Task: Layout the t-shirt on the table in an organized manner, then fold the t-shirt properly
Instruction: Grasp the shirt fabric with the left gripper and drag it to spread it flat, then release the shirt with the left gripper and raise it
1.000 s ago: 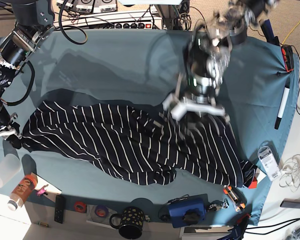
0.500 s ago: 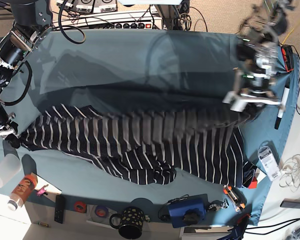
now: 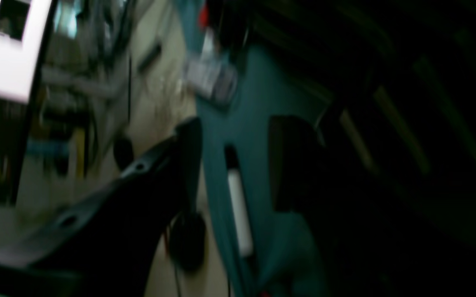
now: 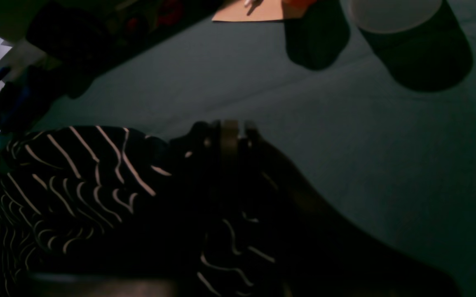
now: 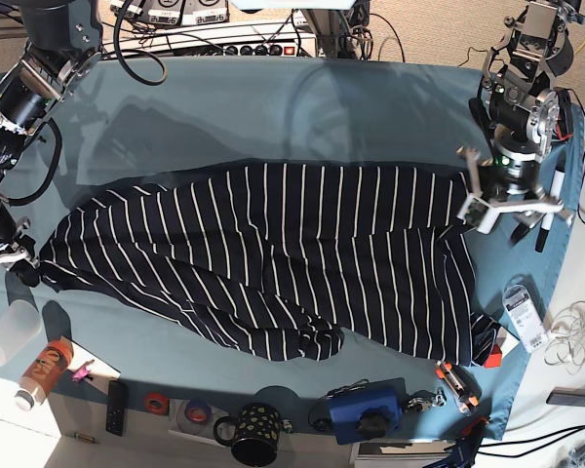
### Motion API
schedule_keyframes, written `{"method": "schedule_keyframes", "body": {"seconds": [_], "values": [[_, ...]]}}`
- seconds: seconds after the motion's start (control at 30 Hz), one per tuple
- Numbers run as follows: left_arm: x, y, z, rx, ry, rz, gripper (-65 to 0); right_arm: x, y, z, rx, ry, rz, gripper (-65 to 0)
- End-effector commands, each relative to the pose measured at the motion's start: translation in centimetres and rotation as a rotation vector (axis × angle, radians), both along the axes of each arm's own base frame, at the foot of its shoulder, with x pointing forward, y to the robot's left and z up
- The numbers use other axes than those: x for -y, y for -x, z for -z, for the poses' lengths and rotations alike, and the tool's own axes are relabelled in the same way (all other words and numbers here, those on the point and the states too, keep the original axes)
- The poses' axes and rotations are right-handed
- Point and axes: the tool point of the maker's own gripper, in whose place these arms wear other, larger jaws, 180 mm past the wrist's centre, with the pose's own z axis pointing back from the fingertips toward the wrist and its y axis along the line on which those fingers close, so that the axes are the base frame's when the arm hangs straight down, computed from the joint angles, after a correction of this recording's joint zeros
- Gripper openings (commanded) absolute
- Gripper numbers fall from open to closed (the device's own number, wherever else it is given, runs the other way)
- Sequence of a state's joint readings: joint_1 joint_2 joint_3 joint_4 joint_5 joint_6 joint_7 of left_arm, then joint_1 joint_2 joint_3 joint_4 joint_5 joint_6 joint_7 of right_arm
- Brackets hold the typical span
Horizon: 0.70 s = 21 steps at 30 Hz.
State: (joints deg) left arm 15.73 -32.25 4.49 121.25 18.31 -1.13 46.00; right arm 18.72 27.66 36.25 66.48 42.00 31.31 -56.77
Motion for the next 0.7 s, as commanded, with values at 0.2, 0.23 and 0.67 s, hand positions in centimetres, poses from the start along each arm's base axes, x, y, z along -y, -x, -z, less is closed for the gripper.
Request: {"method": "schedule_keyframes", "body": {"seconds": [0.2, 0.23, 0.67], "values": [[3.8, 4.3, 4.3, -0.225, 0.086, 0.209, -38.1, 1.1, -0.6, -2.8, 0.072, 0.035, 0.010, -65.0], [4.2, 4.8, 4.6, -0.233, 0.095, 0.235, -38.1, 1.2, -0.6, -2.8, 0.068, 0.039, 0.012, -65.0], [0.0, 4.5, 11.0, -0.325, 0.017, 0.194, -38.1, 1.2, -0.5, -2.5, 0.053, 0.045, 0.011, -65.0]]}}
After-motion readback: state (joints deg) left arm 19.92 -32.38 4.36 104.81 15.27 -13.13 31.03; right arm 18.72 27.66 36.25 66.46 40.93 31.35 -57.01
